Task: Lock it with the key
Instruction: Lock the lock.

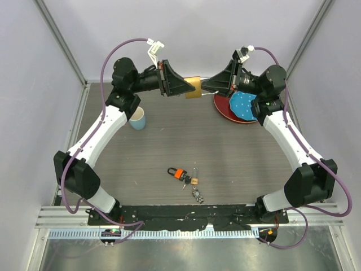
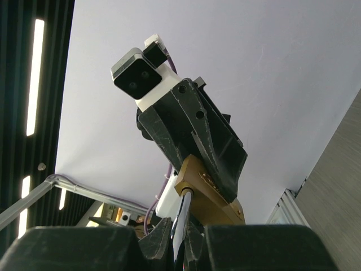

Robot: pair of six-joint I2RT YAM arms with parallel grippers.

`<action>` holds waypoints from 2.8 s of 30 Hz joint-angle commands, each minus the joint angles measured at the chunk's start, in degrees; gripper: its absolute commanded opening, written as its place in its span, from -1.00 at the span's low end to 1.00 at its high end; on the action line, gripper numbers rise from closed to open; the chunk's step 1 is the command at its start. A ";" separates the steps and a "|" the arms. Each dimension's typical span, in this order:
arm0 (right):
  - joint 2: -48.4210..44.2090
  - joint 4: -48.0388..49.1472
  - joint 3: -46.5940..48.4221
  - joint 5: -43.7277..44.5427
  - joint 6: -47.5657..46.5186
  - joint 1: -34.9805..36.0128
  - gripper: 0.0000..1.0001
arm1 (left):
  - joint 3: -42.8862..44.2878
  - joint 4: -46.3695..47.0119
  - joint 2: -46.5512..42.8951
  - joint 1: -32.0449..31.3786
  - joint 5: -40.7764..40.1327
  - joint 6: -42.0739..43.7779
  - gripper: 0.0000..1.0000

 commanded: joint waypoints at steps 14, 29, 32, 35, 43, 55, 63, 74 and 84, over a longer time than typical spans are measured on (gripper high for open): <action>-3.48 -13.84 -0.30 1.87 -18.25 0.06 -0.64 | 3.47 -4.83 1.78 0.80 0.30 -5.66 -1.00; -0.24 -45.71 7.61 13.90 -42.29 -0.11 0.35 | -1.97 3.42 3.10 6.42 -0.84 -19.12 -1.00; 1.26 -50.20 10.08 16.27 -44.76 -0.29 0.35 | -2.94 3.68 2.67 7.30 -1.02 -19.73 -1.00; 2.75 -51.35 12.01 16.28 -45.12 -0.20 0.36 | -3.47 4.74 2.66 7.83 -0.23 -20.44 -1.00; 7.67 -55.30 18.34 16.90 -47.66 -0.29 0.11 | -2.60 6.32 3.72 8.18 0.92 -21.84 -1.00; 13.91 -66.44 30.81 22.86 -53.80 -0.29 -0.03 | 2.76 -0.26 6.62 8.27 -0.22 -19.13 -1.00; 14.36 -69.27 34.69 25.16 -56.71 -0.38 -0.03 | 5.05 -9.04 5.92 8.27 -2.68 -14.29 -1.00; 14.53 -84.57 41.81 38.60 -67.61 1.99 0.04 | 3.47 -22.59 1.61 8.27 -9.27 -9.19 -1.00; 14.27 -85.98 38.82 44.85 -69.55 8.76 0.04 | -4.69 -22.51 -4.63 7.92 -10.94 -9.63 -1.00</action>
